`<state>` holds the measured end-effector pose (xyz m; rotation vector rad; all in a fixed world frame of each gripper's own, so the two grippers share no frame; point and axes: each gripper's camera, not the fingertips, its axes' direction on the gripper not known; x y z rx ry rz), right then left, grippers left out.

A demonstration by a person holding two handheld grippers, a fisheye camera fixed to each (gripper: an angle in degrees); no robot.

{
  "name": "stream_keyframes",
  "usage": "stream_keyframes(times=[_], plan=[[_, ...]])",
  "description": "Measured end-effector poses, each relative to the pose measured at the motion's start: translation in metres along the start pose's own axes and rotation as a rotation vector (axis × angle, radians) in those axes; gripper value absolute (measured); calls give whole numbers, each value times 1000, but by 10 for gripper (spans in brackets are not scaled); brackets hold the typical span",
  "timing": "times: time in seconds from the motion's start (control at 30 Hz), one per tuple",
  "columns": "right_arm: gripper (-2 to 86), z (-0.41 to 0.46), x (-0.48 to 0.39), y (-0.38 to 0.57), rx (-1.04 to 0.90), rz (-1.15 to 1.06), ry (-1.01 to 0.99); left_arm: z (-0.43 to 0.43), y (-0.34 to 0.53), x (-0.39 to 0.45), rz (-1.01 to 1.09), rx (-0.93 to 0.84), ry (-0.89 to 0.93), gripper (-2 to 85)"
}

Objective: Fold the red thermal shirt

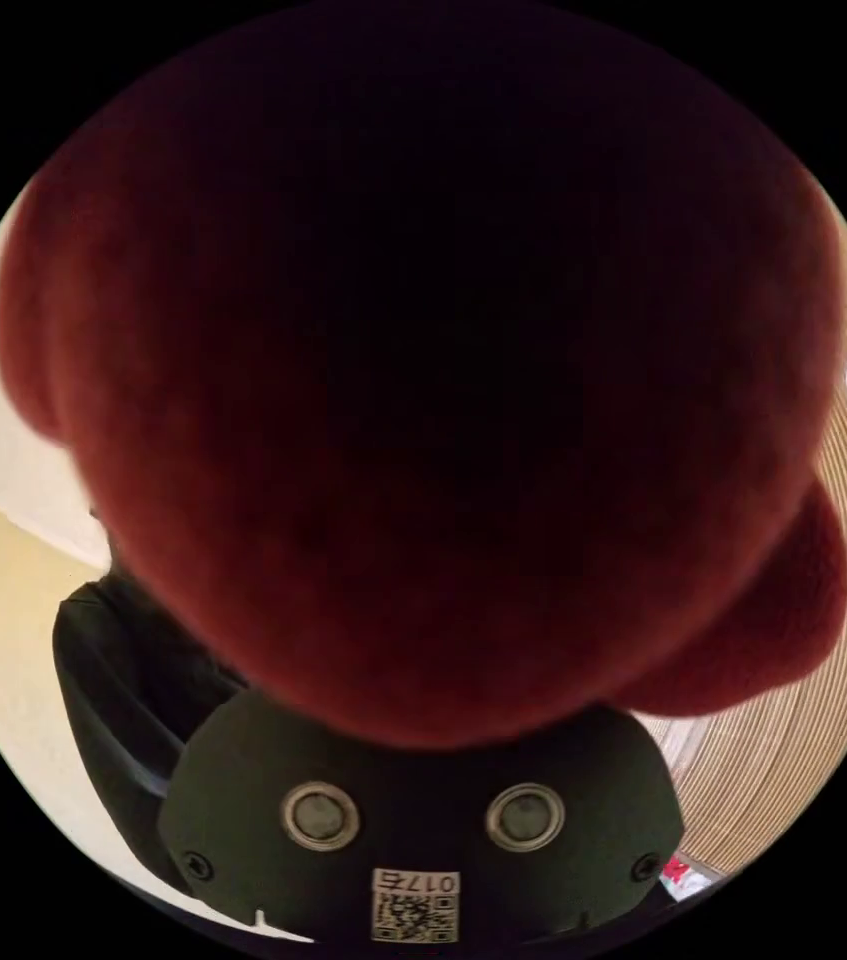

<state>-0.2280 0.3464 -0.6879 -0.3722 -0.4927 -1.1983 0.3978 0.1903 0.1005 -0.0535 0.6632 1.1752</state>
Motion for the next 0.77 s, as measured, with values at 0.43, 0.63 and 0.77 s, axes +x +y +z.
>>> stream_keyframes(times=[0.43, 0.63, 0.77], plan=[[43, -241, 14, 154, 340, 842, 812, -165, 170, -9, -327, 195, -556, 89], [11, -165, 18, 294, 391, 988, 747, -292, 308, -30, -665, 460, -854, 95], [6, -121, 27, 304, 485, 948, 651, -376, 388, -54, -849, 586, -994, 105]])
